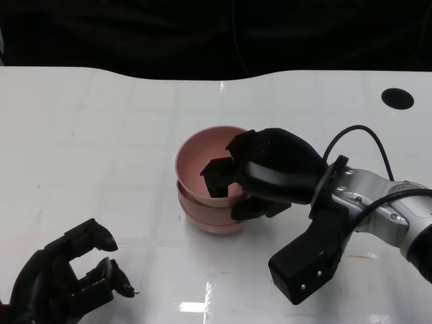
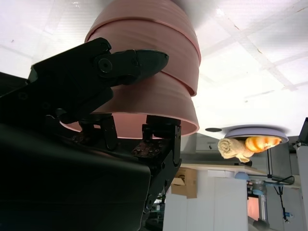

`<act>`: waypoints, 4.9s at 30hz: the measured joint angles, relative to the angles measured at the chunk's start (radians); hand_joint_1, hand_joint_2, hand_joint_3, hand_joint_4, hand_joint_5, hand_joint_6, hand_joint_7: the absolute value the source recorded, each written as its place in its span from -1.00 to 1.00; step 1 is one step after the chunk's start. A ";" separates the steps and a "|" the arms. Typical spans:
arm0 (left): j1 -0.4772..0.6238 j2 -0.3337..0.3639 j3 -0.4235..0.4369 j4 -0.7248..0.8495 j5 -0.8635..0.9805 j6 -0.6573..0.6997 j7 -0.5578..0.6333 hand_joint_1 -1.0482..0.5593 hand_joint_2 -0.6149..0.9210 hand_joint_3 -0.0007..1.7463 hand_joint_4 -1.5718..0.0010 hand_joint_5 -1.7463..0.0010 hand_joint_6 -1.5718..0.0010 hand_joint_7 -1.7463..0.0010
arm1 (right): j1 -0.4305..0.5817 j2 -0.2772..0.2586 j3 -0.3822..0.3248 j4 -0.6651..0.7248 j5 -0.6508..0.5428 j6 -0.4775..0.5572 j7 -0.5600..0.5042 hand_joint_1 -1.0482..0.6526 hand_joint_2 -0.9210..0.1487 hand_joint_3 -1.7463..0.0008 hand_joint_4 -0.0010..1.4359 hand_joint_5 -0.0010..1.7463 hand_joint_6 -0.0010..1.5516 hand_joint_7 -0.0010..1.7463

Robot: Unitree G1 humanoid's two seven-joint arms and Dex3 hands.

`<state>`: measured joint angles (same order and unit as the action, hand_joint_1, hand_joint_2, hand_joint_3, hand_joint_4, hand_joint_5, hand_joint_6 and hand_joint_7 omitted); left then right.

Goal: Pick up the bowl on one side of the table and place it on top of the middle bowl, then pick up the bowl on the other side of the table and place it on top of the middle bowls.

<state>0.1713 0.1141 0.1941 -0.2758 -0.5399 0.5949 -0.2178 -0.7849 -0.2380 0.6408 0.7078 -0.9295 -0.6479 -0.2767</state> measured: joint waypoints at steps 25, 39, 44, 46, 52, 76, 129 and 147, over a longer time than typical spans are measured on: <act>0.006 -0.009 -0.013 -0.009 0.007 -0.011 0.006 0.53 0.86 0.53 -0.02 -1.00 0.16 -1.00 | -0.031 0.037 0.035 0.120 -0.019 0.014 -0.053 -0.09 -0.97 0.84 0.22 1.00 -0.01 0.36; 0.006 -0.009 -0.014 -0.009 0.008 -0.011 0.007 0.53 0.85 0.53 0.00 -1.00 0.18 -1.00 | -0.043 0.047 0.063 0.164 -0.033 0.003 -0.101 -0.21 -1.00 0.89 0.13 0.97 0.11 -0.04; 0.006 -0.009 -0.017 -0.006 0.012 -0.013 0.004 0.53 0.86 0.52 0.01 -1.00 0.19 -1.00 | -0.045 0.040 0.064 0.146 -0.020 0.006 -0.031 -0.54 -1.00 0.67 -0.30 -0.49 -0.23 -0.85; 0.006 -0.009 -0.017 -0.002 0.011 -0.013 -0.002 0.53 0.87 0.52 0.02 -1.00 0.19 -1.00 | -0.045 0.033 0.064 0.125 -0.009 0.017 0.043 -0.63 -1.00 0.62 -0.46 -0.79 -0.41 -0.96; 0.006 -0.009 -0.016 -0.001 0.011 -0.013 -0.002 0.53 0.87 0.48 0.03 -1.00 0.21 -1.00 | -0.040 0.022 0.059 0.075 0.026 0.073 0.209 -0.94 -1.00 0.33 -0.99 -1.00 -0.99 -1.00; 0.003 -0.010 -0.010 0.010 0.019 -0.013 -0.001 0.53 0.88 0.46 0.03 -1.00 0.21 -1.00 | 0.118 -0.134 -0.026 -0.198 0.003 0.111 0.069 -0.67 -1.00 0.61 -0.79 -0.92 -0.69 -0.91; -0.008 0.002 0.008 0.045 0.003 -0.054 -0.026 0.50 0.92 0.41 0.08 -1.00 0.23 -1.00 | 0.922 0.193 -0.647 -0.552 1.461 0.477 0.686 0.17 -0.33 -0.28 0.21 1.00 -0.08 0.86; -0.013 -0.007 0.004 0.065 0.003 -0.107 -0.037 0.50 0.84 0.51 -0.01 -1.00 0.15 -1.00 | 0.914 0.241 -0.714 -0.568 1.454 0.522 0.737 0.18 -0.45 -0.18 0.18 0.98 0.01 0.63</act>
<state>0.1586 0.1071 0.1980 -0.2105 -0.5366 0.4874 -0.2546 0.1292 0.0032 -0.0731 0.1398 0.5249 -0.1258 0.4600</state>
